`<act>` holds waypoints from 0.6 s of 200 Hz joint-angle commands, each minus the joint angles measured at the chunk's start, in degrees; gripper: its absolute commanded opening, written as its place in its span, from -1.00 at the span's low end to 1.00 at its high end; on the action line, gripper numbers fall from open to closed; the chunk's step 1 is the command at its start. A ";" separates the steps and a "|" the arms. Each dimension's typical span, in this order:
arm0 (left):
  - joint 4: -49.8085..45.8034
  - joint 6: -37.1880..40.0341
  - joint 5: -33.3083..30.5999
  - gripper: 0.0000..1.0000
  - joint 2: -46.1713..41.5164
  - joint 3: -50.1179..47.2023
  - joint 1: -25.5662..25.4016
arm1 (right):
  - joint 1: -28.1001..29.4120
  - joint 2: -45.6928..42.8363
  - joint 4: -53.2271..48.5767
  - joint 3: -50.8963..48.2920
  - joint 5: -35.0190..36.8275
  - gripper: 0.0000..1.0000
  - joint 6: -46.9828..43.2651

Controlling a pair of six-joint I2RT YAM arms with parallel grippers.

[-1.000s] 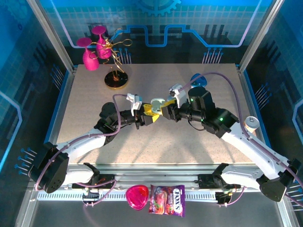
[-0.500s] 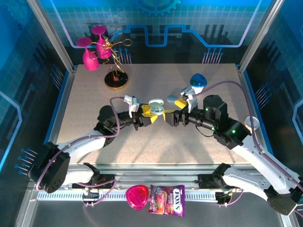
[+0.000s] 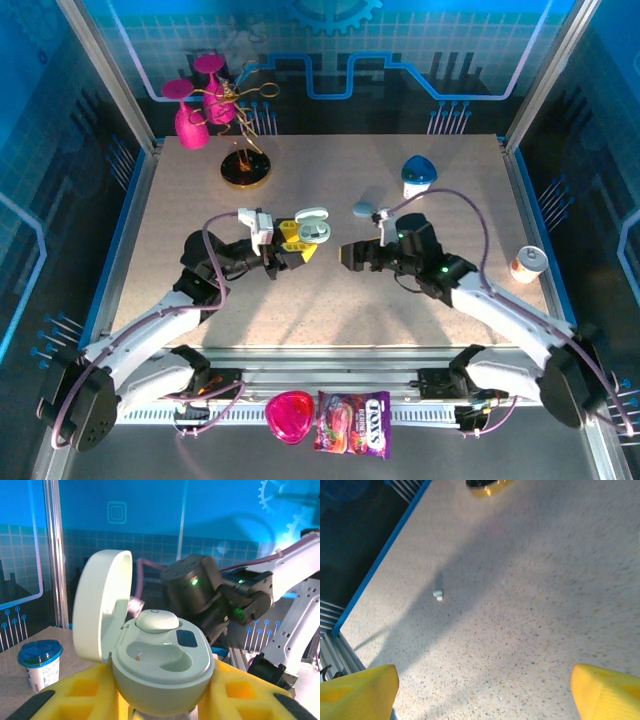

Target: Insert wireless bluetooth earbuds into charging case

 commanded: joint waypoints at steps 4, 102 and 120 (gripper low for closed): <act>-2.87 0.98 -0.02 -0.42 -1.77 2.37 0.32 | 2.57 10.20 11.06 1.60 -4.08 0.75 1.65; -5.50 -0.98 1.85 -0.43 -4.65 3.08 -0.20 | 12.02 52.70 10.53 34.55 -13.43 0.69 -1.30; -5.67 -0.88 1.87 -0.43 -4.65 2.99 -0.40 | 12.86 57.29 8.31 40.26 -14.63 0.66 -1.91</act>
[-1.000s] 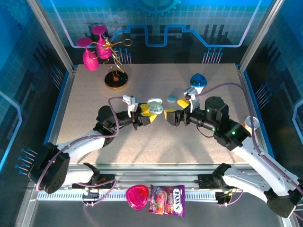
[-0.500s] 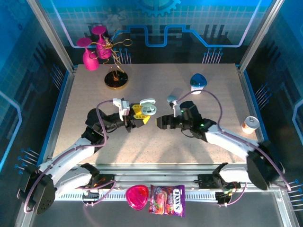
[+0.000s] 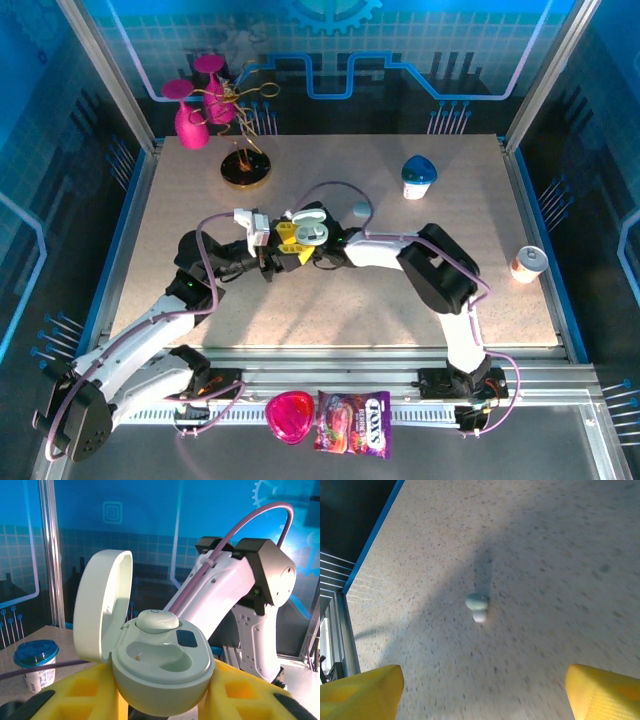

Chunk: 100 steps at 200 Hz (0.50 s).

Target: Insert wireless bluetooth earbuds into charging case

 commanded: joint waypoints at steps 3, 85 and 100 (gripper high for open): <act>-0.60 -0.74 1.02 -0.43 -1.02 1.81 -0.36 | 1.71 5.71 -3.27 7.38 -3.77 0.66 -1.95; -1.57 0.19 1.04 -0.43 -0.71 1.62 -0.68 | 4.07 20.91 -8.69 26.92 -7.33 0.42 -1.30; -1.57 0.29 1.04 -0.43 -0.71 1.54 -0.68 | 4.28 22.58 -10.23 29.39 -8.21 0.38 -1.75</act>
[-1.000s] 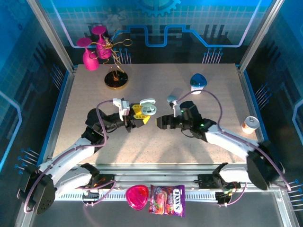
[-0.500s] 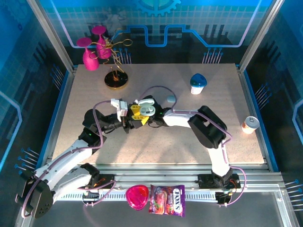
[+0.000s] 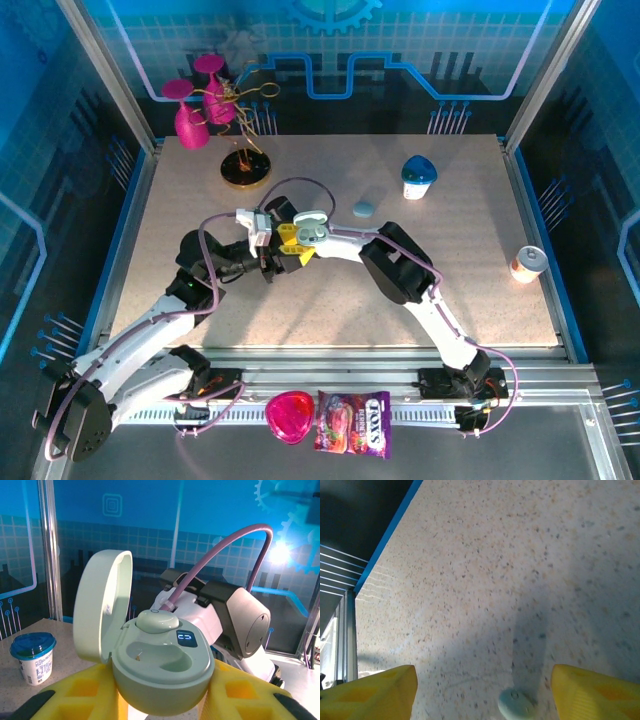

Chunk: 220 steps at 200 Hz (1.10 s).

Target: Insert wireless bluetooth earbuds into charging case

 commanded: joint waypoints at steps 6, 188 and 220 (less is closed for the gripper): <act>0.02 0.29 1.06 -0.43 -0.67 1.54 -0.34 | 1.58 4.27 -4.42 4.41 -2.89 0.36 -0.58; 0.58 0.31 1.03 -0.43 -0.10 1.11 -0.31 | 4.39 -2.07 -21.15 4.67 3.59 0.02 -12.91; 0.64 0.29 1.04 -0.43 -0.10 1.10 -0.36 | 4.48 -2.08 -21.05 4.59 3.39 -0.09 -12.27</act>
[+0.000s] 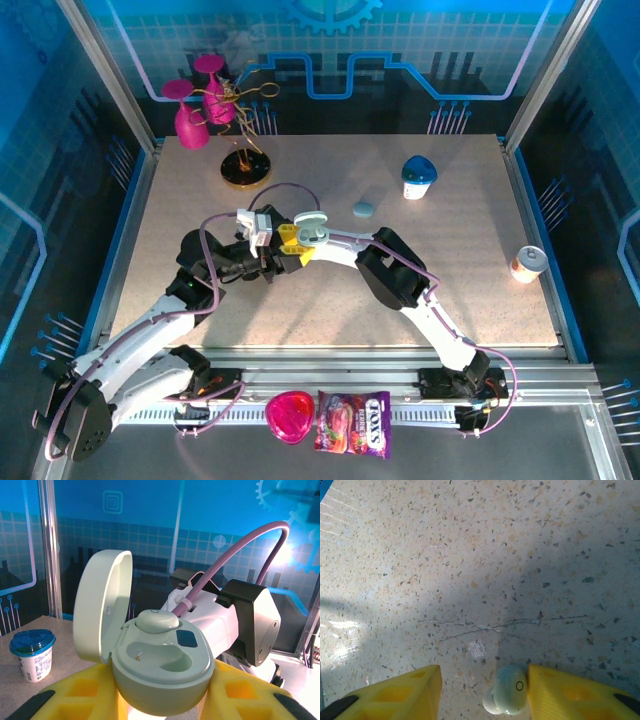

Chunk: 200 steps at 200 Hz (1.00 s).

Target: Insert wireless bluetooth earbuds into charging case

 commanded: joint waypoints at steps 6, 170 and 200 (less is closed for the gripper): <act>1.37 0.29 0.99 -0.43 -0.10 1.10 -0.35 | 0.96 -2.32 -2.36 -0.95 -0.98 -0.14 0.73; 1.43 0.80 0.91 -0.43 0.35 1.19 -0.36 | 0.55 -6.42 -2.65 -2.44 0.62 -0.56 0.38; 1.56 0.84 0.82 -0.43 0.34 1.19 -0.32 | 0.42 -6.18 -3.23 -2.36 0.93 -0.55 0.21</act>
